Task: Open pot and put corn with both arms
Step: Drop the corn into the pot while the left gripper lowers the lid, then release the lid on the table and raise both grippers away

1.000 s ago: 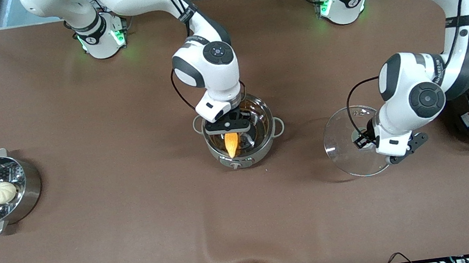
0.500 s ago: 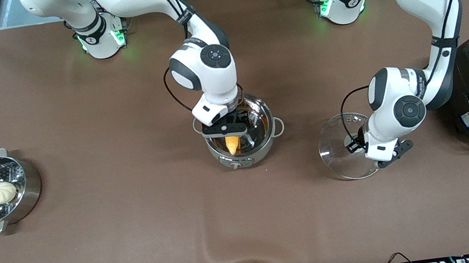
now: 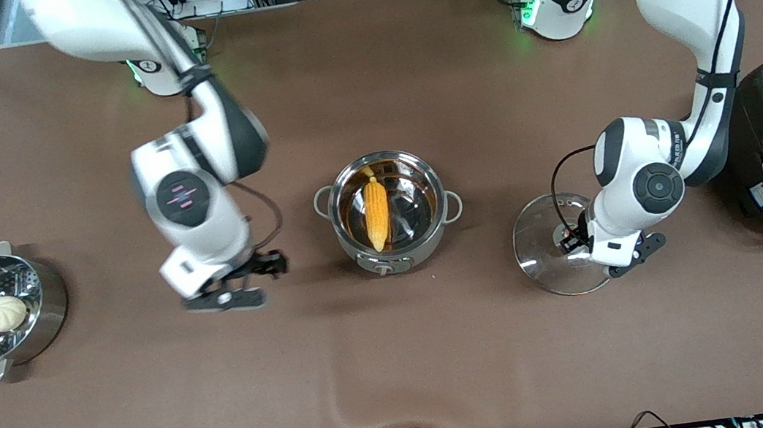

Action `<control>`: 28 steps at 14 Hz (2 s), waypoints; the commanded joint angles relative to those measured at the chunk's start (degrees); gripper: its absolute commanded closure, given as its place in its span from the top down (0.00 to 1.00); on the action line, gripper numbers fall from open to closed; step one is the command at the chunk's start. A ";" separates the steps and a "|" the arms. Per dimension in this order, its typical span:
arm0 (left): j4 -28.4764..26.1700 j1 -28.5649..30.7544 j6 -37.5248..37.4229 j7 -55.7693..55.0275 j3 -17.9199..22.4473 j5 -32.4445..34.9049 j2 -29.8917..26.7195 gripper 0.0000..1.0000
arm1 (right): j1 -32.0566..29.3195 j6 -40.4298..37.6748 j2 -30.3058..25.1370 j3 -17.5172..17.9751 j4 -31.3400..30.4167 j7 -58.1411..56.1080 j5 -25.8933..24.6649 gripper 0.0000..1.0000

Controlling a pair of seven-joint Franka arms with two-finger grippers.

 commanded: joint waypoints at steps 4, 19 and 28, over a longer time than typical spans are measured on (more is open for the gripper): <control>0.41 0.07 -5.76 2.33 -0.12 1.15 -9.59 1.00 | -14.30 -12.56 -12.04 1.01 -0.99 -8.79 7.02 1.00; 17.96 6.31 -47.33 39.33 0.49 -2.79 -30.98 1.00 | -24.00 -20.22 -25.77 1.36 -2.92 -21.80 1.32 1.00; 19.92 6.23 -51.22 39.34 0.49 -6.06 -30.89 1.00 | -24.17 -21.37 -25.77 1.53 -2.48 -26.81 -3.53 1.00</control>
